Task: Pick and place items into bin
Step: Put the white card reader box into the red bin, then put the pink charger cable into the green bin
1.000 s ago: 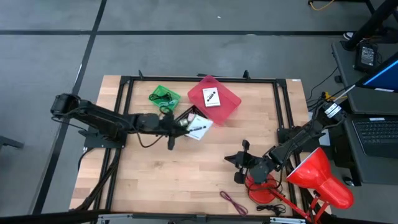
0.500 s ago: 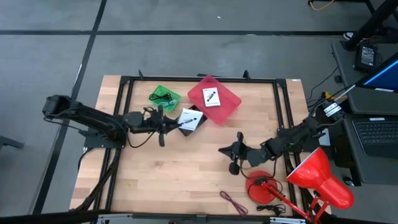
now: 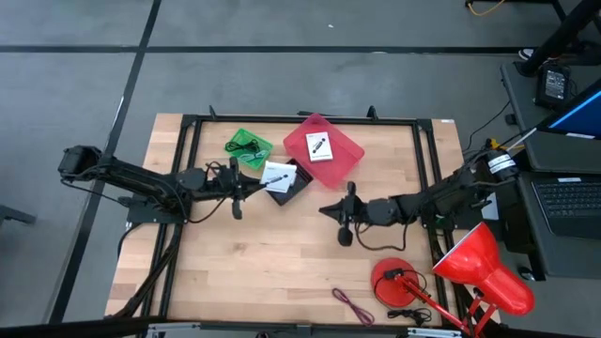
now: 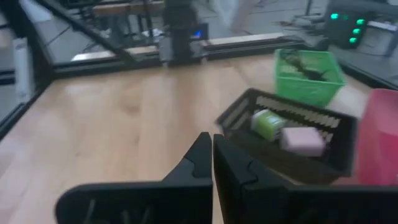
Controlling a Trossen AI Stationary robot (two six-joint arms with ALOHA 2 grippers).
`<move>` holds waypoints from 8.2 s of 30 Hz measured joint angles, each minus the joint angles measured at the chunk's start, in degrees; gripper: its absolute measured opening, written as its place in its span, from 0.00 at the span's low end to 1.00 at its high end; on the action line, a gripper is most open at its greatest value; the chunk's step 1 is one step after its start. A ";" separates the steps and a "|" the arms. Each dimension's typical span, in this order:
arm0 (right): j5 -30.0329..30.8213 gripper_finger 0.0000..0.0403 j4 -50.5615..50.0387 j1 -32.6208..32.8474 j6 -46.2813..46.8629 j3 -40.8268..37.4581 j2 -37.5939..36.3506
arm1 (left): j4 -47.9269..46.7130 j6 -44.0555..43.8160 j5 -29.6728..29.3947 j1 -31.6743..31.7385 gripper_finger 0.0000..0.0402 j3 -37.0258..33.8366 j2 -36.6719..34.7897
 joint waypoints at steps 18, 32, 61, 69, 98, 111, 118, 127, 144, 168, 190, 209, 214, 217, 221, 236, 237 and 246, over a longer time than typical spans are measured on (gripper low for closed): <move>-15.97 0.09 8.19 -14.03 -4.67 2.20 0.00 | 1.25 5.53 11.14 12.86 0.05 0.00 -0.09; -27.29 0.36 4.29 -23.25 -9.09 10.56 3.20 | 4.94 5.11 26.08 23.02 0.05 0.00 3.22; -37.95 0.39 4.49 -29.28 -10.68 18.95 11.65 | 12.28 8.49 30.33 23.63 0.05 1.40 8.07; -40.11 0.39 6.93 -29.26 -10.66 18.91 11.63 | 10.69 8.10 31.17 23.56 0.05 1.36 9.22; -43.98 0.05 6.76 -28.45 -11.73 19.69 11.41 | 14.03 11.09 30.53 23.58 0.08 1.20 13.18; -44.63 0.05 5.11 -28.29 -11.78 19.87 11.53 | 7.26 11.10 30.05 23.73 0.33 1.33 7.44; -43.91 0.05 2.51 -28.13 -10.24 19.82 11.61 | -9.44 11.25 28.61 26.06 0.35 1.36 -4.77; -35.99 0.05 -5.57 -29.40 -7.49 19.77 8.39 | -29.66 11.49 25.72 27.39 0.09 1.35 -17.94; -24.85 0.05 -29.71 -35.13 -0.97 19.76 -3.18 | -34.18 10.66 27.58 27.29 0.01 1.30 -20.28; -25.46 0.05 -64.72 -41.25 7.60 30.06 -4.20 | -30.45 11.69 27.58 27.26 0.00 1.22 -20.24; -32.62 0.09 -51.36 -43.84 13.68 17.94 -2.32 | -30.47 11.10 27.58 27.23 0.00 1.22 -20.17; -28.82 0.28 -51.48 -43.84 14.09 17.33 -2.32 | -30.47 10.92 27.56 27.23 0.01 1.22 -20.17; -25.10 0.32 -51.48 -43.82 10.03 17.33 -2.32 | -30.47 10.92 27.56 27.23 0.00 1.22 -20.17; -20.80 0.33 -51.52 -43.84 8.75 17.33 -2.32 | -30.47 10.90 27.58 27.23 0.01 1.22 -20.17; -17.47 0.33 -51.70 -43.84 5.75 17.69 -2.32 | -30.47 10.90 27.56 27.23 0.01 1.22 -20.17; -28.09 0.32 -54.75 -35.61 -1.52 24.10 -2.36 | -30.60 10.99 27.56 27.23 0.00 1.22 -20.17; -27.46 0.31 -56.73 -34.11 -0.93 24.36 -2.36 | -30.60 10.99 27.56 27.23 0.00 1.22 -20.17; -20.42 0.09 -71.74 -19.35 10.68 26.85 -2.36 | -30.62 10.38 27.56 27.23 0.01 1.22 -20.17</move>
